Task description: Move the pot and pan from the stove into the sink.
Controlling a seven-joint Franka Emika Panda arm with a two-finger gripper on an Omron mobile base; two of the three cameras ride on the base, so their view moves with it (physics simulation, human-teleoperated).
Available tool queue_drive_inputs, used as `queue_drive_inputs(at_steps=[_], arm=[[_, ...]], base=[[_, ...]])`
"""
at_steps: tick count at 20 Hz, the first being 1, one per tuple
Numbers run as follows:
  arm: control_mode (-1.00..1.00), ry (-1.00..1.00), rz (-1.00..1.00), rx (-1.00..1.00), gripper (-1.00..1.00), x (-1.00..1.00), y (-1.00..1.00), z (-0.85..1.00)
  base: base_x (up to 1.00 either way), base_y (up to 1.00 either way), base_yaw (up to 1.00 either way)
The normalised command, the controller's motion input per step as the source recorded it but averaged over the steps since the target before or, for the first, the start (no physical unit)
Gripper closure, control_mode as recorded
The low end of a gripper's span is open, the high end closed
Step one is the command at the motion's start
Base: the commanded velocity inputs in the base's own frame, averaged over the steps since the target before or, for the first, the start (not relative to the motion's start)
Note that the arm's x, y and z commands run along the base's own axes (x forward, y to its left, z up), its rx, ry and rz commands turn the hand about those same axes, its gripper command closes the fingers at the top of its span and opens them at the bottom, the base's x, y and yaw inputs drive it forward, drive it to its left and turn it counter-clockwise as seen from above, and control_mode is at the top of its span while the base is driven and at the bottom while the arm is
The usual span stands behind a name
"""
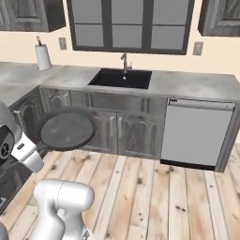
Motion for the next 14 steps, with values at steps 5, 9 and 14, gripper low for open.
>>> queue_drive_inputs(at_steps=[5, 9, 14], arm=[[1.0, 0.0, 0.0, 0.0, 1.0, 0.0, 0.0, 0.0], [1.0, 0.0, 0.0, 0.0, 1.0, 0.0, 0.0, 0.0], [1.0, 0.0, 0.0, 0.0, 1.0, 0.0, 0.0, 0.0]], base=[[0.92, 0.32, -0.08], [0.94, 0.29, -0.08], [0.92, 0.27, -0.07]])
